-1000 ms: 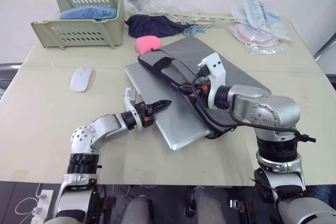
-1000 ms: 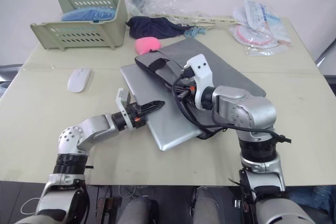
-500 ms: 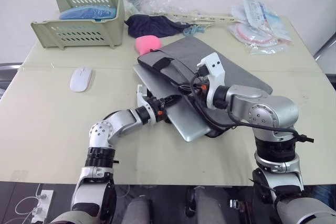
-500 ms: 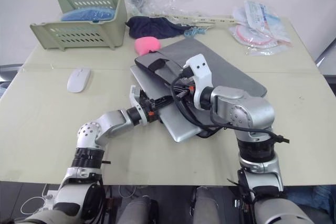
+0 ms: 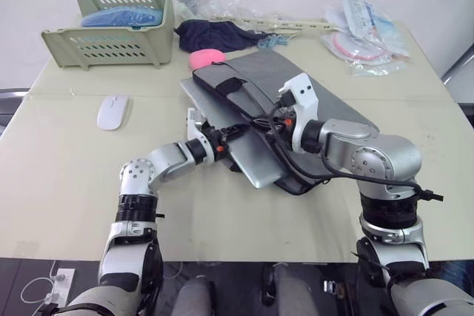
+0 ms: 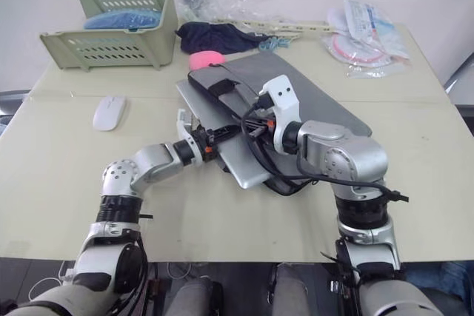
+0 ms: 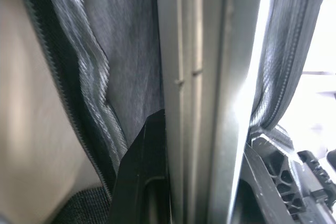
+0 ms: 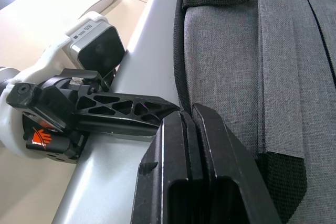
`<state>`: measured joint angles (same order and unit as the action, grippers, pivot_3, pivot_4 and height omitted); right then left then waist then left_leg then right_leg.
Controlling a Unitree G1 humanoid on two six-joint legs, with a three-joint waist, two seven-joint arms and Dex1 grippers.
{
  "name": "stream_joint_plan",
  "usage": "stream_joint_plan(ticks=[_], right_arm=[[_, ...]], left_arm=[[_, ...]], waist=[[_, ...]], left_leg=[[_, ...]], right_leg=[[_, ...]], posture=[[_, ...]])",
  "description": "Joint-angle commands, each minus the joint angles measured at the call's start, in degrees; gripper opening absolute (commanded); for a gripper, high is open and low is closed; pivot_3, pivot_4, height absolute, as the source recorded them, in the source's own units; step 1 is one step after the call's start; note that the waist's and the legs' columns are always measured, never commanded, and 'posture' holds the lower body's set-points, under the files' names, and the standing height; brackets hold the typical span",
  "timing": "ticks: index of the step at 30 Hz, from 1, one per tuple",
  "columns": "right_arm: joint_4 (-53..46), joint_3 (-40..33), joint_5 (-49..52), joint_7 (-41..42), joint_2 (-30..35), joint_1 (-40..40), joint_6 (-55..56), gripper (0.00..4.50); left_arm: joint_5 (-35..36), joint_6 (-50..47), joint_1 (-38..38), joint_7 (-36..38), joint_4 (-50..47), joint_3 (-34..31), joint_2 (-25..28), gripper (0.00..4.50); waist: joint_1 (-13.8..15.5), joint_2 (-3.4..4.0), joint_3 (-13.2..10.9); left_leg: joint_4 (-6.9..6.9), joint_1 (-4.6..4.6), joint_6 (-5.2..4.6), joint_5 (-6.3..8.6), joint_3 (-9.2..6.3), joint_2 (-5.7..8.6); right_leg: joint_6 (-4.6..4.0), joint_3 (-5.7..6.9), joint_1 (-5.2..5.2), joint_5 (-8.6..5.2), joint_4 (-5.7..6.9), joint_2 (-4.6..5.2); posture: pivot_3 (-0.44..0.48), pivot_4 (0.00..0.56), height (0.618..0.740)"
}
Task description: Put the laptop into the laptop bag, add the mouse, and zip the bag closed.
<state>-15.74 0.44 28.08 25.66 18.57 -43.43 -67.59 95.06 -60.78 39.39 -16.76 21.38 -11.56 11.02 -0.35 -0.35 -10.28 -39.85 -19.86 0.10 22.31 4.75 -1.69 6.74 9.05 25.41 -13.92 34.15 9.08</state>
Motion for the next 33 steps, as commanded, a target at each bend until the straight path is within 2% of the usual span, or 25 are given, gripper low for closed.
stream_joint_plan(ticks=[1, 12, 33], right_arm=[[-1.8, -0.9, 0.4, -0.9, -0.2, -0.3, 1.2, 0.03], [-2.8, -2.4, 1.7, -3.1, -2.8, -0.5, -0.9, 0.03], [-4.9, -4.4, 3.5, -5.1, -4.6, -0.5, -4.3, 0.03]], left_arm=[[4.1, -1.2, -0.5, 2.1, -5.8, -1.1, -3.6, 0.35], [0.8, 2.7, -3.0, 0.9, -8.2, -1.8, -10.1, 0.35], [-9.3, 5.9, 0.5, 4.6, -4.3, -3.4, -14.6, 0.35]], waist=[[0.0, 0.0, 0.0], [0.1, 0.0, 0.0], [0.1, 0.01, 0.0]], left_leg=[[0.02, -0.01, 0.0, 0.0, -0.01, 0.0], [-0.14, -0.25, 0.0, 0.0, -0.2, 0.0], [-0.12, -0.26, -0.01, -0.01, -0.19, 0.0]], right_leg=[[0.01, 0.01, 0.0, 0.0, -0.03, 0.0], [0.06, 0.18, 0.0, 0.05, -0.11, 0.0], [0.06, 0.19, 0.0, 0.07, -0.13, -0.01]], posture=[[0.0, 0.15, 0.74], [0.0, 0.15, 0.74], [0.0, 0.15, 0.74]])
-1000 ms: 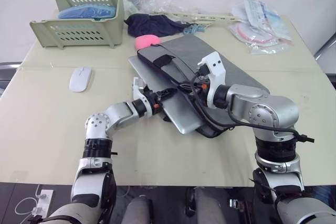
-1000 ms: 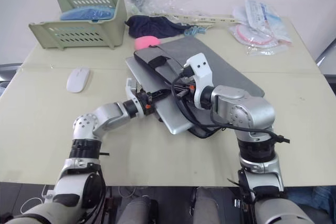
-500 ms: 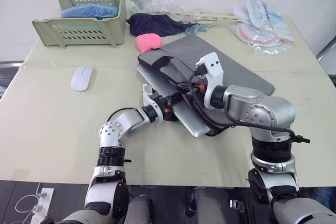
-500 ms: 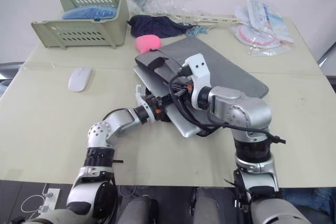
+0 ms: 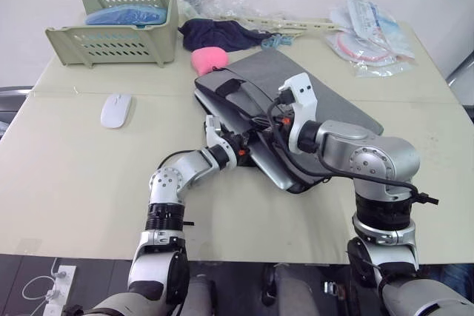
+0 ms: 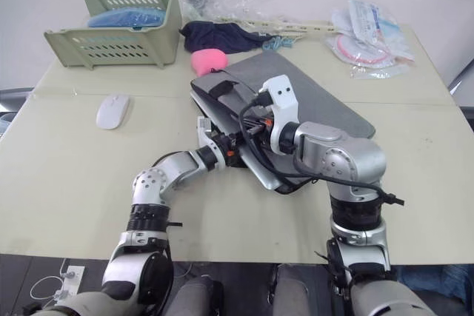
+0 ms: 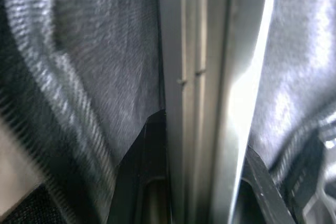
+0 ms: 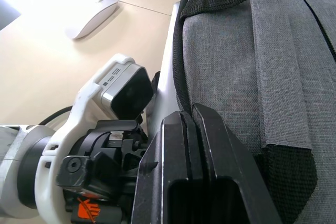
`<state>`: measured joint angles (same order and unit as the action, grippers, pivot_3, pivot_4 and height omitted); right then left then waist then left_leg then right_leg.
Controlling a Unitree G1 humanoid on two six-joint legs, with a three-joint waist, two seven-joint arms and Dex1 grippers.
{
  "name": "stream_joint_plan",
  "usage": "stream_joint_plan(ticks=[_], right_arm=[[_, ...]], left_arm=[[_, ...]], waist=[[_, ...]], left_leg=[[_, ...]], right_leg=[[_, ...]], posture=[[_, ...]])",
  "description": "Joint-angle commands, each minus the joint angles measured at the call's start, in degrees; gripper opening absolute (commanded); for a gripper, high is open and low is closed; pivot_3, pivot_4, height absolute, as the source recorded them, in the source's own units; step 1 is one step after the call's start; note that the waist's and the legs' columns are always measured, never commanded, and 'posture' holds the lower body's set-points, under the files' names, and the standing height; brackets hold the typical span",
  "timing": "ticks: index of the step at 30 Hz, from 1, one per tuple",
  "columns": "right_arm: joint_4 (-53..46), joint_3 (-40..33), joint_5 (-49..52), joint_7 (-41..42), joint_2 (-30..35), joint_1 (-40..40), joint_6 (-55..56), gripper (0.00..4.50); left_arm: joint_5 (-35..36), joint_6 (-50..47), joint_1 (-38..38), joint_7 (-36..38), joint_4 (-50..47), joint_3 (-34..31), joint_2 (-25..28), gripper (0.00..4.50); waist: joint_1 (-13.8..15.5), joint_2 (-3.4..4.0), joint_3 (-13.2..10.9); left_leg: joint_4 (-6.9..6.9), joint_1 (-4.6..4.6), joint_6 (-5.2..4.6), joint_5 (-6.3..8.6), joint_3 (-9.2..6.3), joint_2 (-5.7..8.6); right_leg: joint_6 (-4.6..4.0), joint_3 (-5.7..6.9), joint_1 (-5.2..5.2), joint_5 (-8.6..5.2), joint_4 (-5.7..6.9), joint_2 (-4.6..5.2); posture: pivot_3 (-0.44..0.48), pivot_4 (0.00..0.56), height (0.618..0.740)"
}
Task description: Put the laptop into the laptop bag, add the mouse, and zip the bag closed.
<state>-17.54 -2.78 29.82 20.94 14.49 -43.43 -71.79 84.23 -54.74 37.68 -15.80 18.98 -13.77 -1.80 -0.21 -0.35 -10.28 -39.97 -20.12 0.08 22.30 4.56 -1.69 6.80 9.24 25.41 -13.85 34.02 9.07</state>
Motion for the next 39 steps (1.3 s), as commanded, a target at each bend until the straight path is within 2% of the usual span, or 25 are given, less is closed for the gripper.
stream_joint_plan(ticks=[1, 15, 27, 39], right_arm=[[-3.0, -1.2, 1.7, -0.4, -0.4, -0.5, -0.1, 0.03], [-2.3, -1.5, 1.4, -0.6, -0.3, -0.9, 0.4, 0.03], [-3.4, -3.8, 3.1, -2.7, -4.0, -1.2, -2.5, 0.03], [-3.1, -4.3, 2.8, -3.0, -3.8, -1.1, -2.7, 0.03]], left_arm=[[1.4, -0.2, 2.1, 3.7, -2.2, -1.3, -2.0, 0.35], [0.2, -0.6, 1.7, 3.3, -3.1, -3.2, -3.1, 0.35], [-2.4, 3.5, 2.9, 3.8, -4.0, -3.8, -6.4, 0.35], [-3.7, 2.4, 2.3, 5.2, -5.5, -3.1, -6.2, 0.35]], waist=[[0.0, 0.0, 0.0], [0.0, 0.0, 0.0], [0.0, 0.0, 0.0], [0.1, 0.0, 0.0]], left_leg=[[0.0, 0.0, 0.0, 0.0, 0.0, 0.0], [-0.01, 0.0, 0.0, 0.0, 0.0, 0.0], [-0.02, 0.0, 0.0, 0.0, 0.0, 0.0], [-0.02, 0.0, 0.0, 0.0, 0.0, 0.0]], right_leg=[[0.0, 0.0, 0.0, 0.0, 0.0, 0.0], [0.0, -0.01, 0.0, 0.0, 0.0, 0.0], [0.0, -0.01, 0.0, 0.0, 0.0, 0.0], [0.0, -0.01, 0.0, 0.0, 0.0, 0.0]], posture=[[0.0, 0.15, 0.74], [0.0, 0.15, 0.74], [0.0, 0.15, 0.74], [0.0, 0.15, 0.74]])
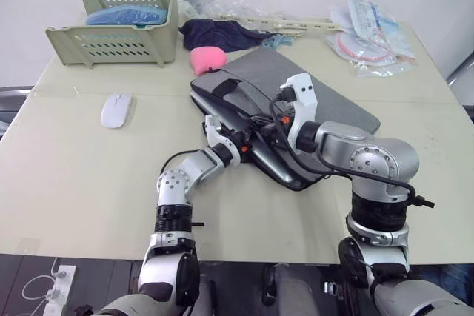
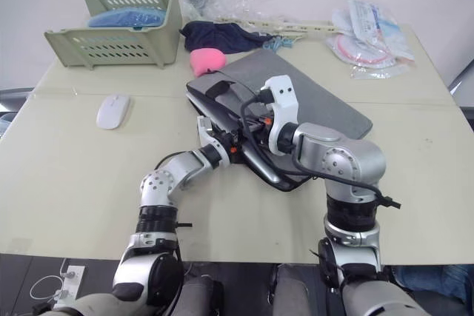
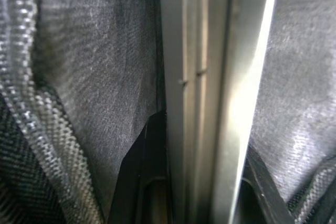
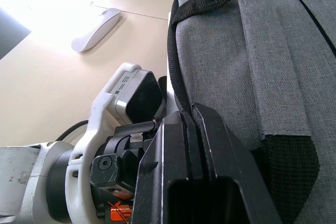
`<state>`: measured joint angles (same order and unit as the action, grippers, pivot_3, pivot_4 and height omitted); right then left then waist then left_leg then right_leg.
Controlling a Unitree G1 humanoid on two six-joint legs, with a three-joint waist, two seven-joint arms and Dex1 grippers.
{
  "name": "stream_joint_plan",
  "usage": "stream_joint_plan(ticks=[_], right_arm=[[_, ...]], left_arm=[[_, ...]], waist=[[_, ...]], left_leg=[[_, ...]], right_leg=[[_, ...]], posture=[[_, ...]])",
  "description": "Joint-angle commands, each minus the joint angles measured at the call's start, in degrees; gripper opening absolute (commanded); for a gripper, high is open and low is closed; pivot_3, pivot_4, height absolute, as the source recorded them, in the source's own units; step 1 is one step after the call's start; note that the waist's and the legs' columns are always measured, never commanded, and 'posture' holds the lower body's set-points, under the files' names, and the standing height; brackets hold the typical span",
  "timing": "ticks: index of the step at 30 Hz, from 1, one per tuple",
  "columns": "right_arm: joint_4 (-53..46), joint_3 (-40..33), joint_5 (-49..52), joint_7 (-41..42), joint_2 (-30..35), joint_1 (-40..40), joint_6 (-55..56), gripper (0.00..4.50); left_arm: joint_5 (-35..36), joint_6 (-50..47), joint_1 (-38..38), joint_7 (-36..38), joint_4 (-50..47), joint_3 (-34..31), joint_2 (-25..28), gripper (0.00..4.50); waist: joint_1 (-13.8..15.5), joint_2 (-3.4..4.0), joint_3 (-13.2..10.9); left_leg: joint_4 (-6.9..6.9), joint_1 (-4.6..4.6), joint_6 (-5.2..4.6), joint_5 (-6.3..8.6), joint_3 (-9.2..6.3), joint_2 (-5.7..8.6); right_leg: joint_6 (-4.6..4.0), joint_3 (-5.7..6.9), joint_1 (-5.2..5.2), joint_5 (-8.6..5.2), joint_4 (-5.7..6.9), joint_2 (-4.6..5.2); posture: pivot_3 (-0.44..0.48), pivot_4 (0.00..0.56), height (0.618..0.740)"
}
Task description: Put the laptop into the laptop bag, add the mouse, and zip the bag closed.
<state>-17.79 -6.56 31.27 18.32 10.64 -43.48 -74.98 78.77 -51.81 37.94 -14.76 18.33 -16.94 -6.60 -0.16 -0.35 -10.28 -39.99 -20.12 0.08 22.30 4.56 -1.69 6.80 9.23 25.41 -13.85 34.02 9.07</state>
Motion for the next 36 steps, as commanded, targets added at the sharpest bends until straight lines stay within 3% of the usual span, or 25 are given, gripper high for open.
stream_joint_plan(ticks=[1, 9, 24, 36], right_arm=[[-2.8, -0.5, 1.4, -0.4, 0.1, -1.1, 0.5, 0.0], [-1.1, -0.7, 0.8, 0.0, 1.6, -1.7, 2.1, 0.0], [0.9, 0.5, 1.2, 0.5, 3.7, -1.5, 4.5, 0.0], [1.0, 0.9, 1.7, 0.6, 4.1, -1.3, 4.8, 0.0]], left_arm=[[1.7, -0.7, 2.0, 4.3, -5.0, 0.1, -1.3, 1.14], [3.3, -4.7, 0.5, 3.5, -7.7, -0.3, 1.9, 4.44], [7.6, -11.0, -4.1, 0.2, -15.2, -0.8, 7.6, 4.44], [9.4, -10.3, -7.2, -0.5, -16.1, -1.3, 11.0, 4.44]], waist=[[0.0, 0.0, 0.0], [-0.2, 0.0, 0.0], [-0.1, 0.01, 0.0], [-0.1, 0.01, 0.0]], left_leg=[[0.0, 0.0, 0.0, 0.0, 0.0, 0.0], [0.0, 0.01, 0.0, 0.0, 0.0, 0.0], [-0.04, 0.02, 0.0, 0.0, -0.01, -0.01], [-0.07, 0.01, 0.0, 0.0, -0.02, -0.01]], right_leg=[[0.0, 0.0, 0.0, 0.0, 0.0, 0.0], [0.0, 0.0, 0.0, 0.0, 0.01, 0.0], [-0.01, -0.03, 0.0, 0.01, 0.05, -0.01], [0.0, -0.02, 0.0, 0.01, 0.05, -0.01]], posture=[[0.0, 0.15, 0.74], [0.0, 0.15, 0.74], [0.0, 0.15, 0.74], [0.0, 0.15, 0.74]])
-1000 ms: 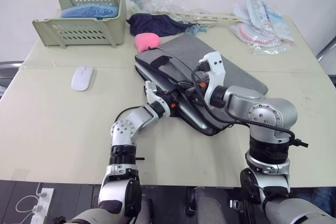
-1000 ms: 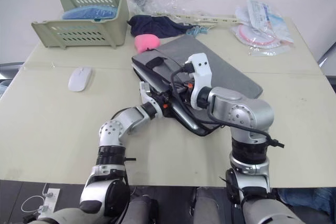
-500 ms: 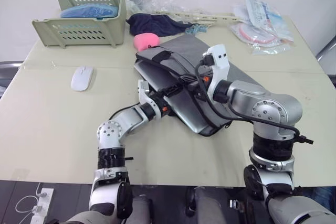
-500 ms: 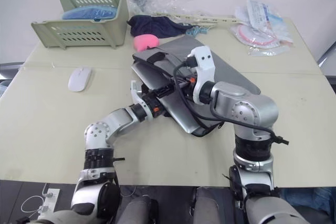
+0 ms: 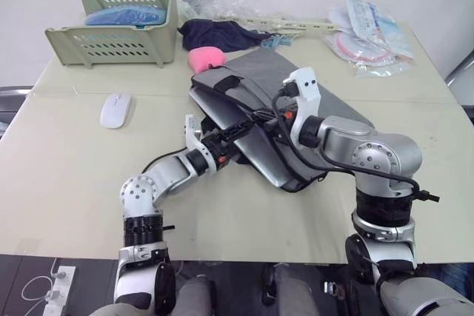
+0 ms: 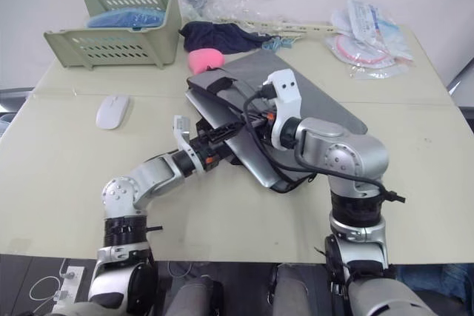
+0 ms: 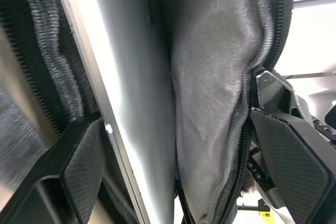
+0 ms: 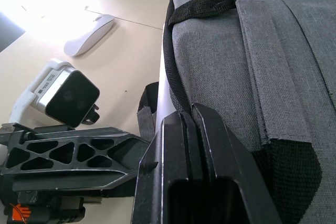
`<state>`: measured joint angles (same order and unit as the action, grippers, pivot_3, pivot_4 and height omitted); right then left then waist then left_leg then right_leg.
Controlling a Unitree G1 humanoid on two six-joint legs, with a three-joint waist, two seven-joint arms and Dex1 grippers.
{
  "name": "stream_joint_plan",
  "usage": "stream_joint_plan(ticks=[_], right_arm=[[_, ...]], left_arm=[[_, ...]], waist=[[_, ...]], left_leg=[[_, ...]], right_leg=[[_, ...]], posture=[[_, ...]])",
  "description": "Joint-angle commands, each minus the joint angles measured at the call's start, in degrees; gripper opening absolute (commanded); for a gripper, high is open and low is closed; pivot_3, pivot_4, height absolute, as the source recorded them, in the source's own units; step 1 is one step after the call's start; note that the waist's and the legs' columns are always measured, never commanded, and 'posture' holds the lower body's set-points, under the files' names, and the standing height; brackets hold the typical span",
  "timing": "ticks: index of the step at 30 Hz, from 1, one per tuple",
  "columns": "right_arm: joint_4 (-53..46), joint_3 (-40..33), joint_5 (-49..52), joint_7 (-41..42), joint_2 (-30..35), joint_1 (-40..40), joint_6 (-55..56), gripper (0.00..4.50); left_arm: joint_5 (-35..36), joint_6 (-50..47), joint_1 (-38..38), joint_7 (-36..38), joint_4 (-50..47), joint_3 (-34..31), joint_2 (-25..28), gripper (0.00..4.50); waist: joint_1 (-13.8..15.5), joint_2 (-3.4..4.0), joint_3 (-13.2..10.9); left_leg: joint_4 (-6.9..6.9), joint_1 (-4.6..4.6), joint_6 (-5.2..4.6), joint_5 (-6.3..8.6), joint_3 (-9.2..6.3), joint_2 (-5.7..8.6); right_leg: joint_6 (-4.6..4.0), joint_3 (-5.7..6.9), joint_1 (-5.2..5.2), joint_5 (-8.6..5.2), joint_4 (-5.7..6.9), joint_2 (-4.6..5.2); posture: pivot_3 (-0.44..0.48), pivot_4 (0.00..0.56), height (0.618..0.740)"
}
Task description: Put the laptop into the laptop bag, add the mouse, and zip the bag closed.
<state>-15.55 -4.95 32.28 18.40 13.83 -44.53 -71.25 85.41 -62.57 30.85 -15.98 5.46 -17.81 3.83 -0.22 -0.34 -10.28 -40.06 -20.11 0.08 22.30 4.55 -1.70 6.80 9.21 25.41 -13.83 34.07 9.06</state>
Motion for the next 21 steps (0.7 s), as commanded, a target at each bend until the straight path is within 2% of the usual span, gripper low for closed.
stream_joint_plan(ticks=[1, 4, 6, 8, 14, 15, 21], right_arm=[[-1.2, -0.7, 0.7, 0.5, 1.0, -0.2, 1.0, 0.0], [-1.3, -0.7, 0.7, 0.5, 1.0, -0.1, 1.0, 0.0], [-1.3, -0.6, 0.8, 0.5, 1.0, -0.1, 1.0, 0.0], [-1.3, -0.6, 0.9, 0.5, 1.0, -0.1, 1.1, 0.0], [-1.8, -0.4, 1.4, 0.5, 0.9, 0.0, 0.8, 0.0], [-1.8, -0.4, 1.4, 0.5, 0.8, 0.0, 0.8, 0.0], [-2.9, -0.6, 2.5, 0.6, 0.4, 0.3, -0.2, 0.0]], left_arm=[[2.7, 0.6, -0.4, 0.5, -3.2, -0.5, 0.8, 4.44], [3.0, 0.9, -1.1, 0.4, -3.4, -0.5, 1.1, 4.44], [3.1, 1.2, -1.5, 0.1, -3.6, -0.5, 1.2, 3.91], [3.2, 1.5, -2.0, 0.1, -3.7, -0.5, 1.4, 3.18], [2.5, 2.6, -1.9, 0.2, -3.2, 0.2, 0.4, 0.41], [2.4, 2.7, -1.8, 0.3, -3.1, 0.3, 0.4, 0.1], [1.9, 3.7, -0.3, 0.9, -1.8, 1.1, -1.0, 0.06]], waist=[[0.0, 0.0, 0.0], [0.0, 0.0, 0.0], [0.0, 0.0, 0.0], [0.0, 0.0, 0.0], [0.0, 0.0, 0.0], [0.0, 0.0, 0.0], [0.1, 0.0, 0.0]], left_leg=[[0.0, 0.0, 0.0, 0.0, 0.01, 0.0], [0.0, 0.0, 0.0, 0.0, 0.0, 0.0], [0.0, 0.0, 0.0, 0.0, 0.0, 0.0], [0.0, 0.0, 0.0, 0.0, 0.0, 0.0], [0.0, 0.0, 0.0, 0.0, 0.01, 0.0], [0.0, 0.0, 0.0, 0.0, 0.01, 0.0], [0.0, 0.0, 0.0, 0.0, 0.01, 0.0]], right_leg=[[0.0, -0.01, 0.0, 0.0, 0.0, 0.0], [0.0, -0.01, 0.0, 0.0, 0.0, 0.0], [0.0, -0.01, 0.0, 0.0, 0.0, 0.0], [0.0, -0.01, 0.0, 0.0, 0.0, 0.0], [0.0, -0.01, 0.0, 0.0, 0.0, 0.0], [0.0, 0.0, 0.0, 0.0, 0.0, 0.0], [0.0, 0.0, 0.0, 0.0, 0.0, 0.0]], posture=[[0.0, 0.15, 0.74], [0.0, 0.15, 0.74], [0.0, 0.15, 0.74], [0.0, 0.15, 0.74], [0.0, 0.15, 0.74], [0.0, 0.15, 0.74], [0.0, 0.15, 0.74]])
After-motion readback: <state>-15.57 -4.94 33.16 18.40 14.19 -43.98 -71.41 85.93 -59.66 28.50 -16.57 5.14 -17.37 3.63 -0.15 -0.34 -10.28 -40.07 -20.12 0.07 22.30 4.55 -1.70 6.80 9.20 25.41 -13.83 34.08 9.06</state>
